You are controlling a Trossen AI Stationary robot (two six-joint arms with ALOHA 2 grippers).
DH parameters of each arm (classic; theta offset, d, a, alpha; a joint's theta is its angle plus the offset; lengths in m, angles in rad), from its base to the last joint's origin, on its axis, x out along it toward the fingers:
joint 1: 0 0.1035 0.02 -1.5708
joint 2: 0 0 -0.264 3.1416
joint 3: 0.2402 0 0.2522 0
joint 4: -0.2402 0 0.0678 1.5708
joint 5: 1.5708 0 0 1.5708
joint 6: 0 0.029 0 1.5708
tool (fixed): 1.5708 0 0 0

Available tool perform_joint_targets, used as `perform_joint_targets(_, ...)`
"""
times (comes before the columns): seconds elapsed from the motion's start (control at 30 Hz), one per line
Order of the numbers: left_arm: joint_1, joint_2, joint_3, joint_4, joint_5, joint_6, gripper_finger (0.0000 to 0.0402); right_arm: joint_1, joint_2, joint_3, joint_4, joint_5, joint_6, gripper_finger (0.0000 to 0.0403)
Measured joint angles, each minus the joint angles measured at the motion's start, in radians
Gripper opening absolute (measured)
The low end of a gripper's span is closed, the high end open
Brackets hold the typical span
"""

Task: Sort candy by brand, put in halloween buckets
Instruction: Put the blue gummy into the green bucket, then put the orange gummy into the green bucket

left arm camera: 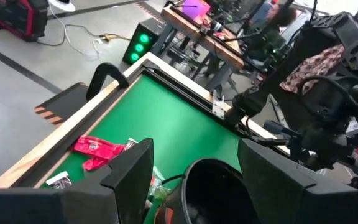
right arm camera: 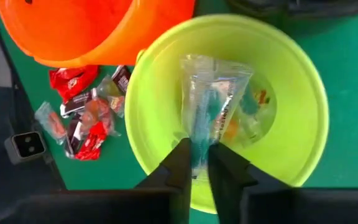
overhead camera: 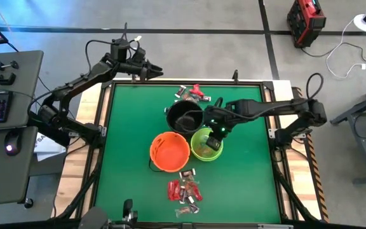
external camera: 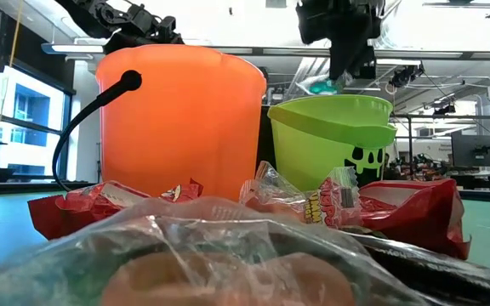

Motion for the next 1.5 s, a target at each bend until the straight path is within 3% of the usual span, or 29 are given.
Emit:
perform_joint_targets(0.3, 0.0, 0.0, 0.0, -0.059, -0.001, 0.053, 0.0225, -0.046, 0.014, 0.0, -0.002, -0.12, 0.008, 0.0207)
perform_joint_targets(0.43, -0.004, 0.0, 0.0, -0.046, 0.0, 0.038, 0.0225, -0.083, -0.005, 0.0, -0.003, -0.183, -0.039, 0.0248)
perform_joint_targets(0.6, -0.052, 0.0, 0.001, 0.02, -0.016, -0.044, 0.0225, -0.09, -0.052, 0.0, -0.037, -0.042, -0.127, 0.0254)
perform_joint_targets(0.7, -0.112, 0.0, 0.005, 0.039, -0.169, -0.044, 0.0225, -0.09, -0.085, 0.0, -0.048, 0.009, -0.154, 0.0254)
perform_joint_targets(0.8, -0.168, 0.041, 0.059, -0.039, -0.304, -0.034, 0.0225, -0.09, -0.112, 0.0, -0.048, 0.014, -0.166, 0.0254)
perform_joint_targets(0.9, -0.183, 0.159, 0.19, -0.214, -0.347, -0.006, 0.0225, -0.09, -0.129, 0.0, -0.047, 0.029, -0.162, 0.0254)
perform_joint_targets(1.07, -0.151, 0.437, 0.482, -0.493, -0.358, 0.096, 0.0225, -0.078, -0.13, 0.0, -0.045, 0.117, -0.144, 0.0254)
perform_joint_targets(1.2, -0.128, 0.605, 0.656, -0.583, -0.327, 0.145, 0.0225, -0.072, -0.13, 0.0, -0.023, 0.181, -0.144, 0.0254)
perform_joint_targets(1.33, -0.116, 0.711, 0.744, -0.591, -0.216, 0.175, 0.0225, -0.072, -0.13, 0.0, -0.028, 0.23, -0.081, 0.0254)
perform_joint_targets(1.5, -0.118, 0.797, 0.764, -0.572, -0.237, 0.176, 0.0225, -0.073, -0.13, 0.0, -0.047, 0.253, 0.03, 0.0254)
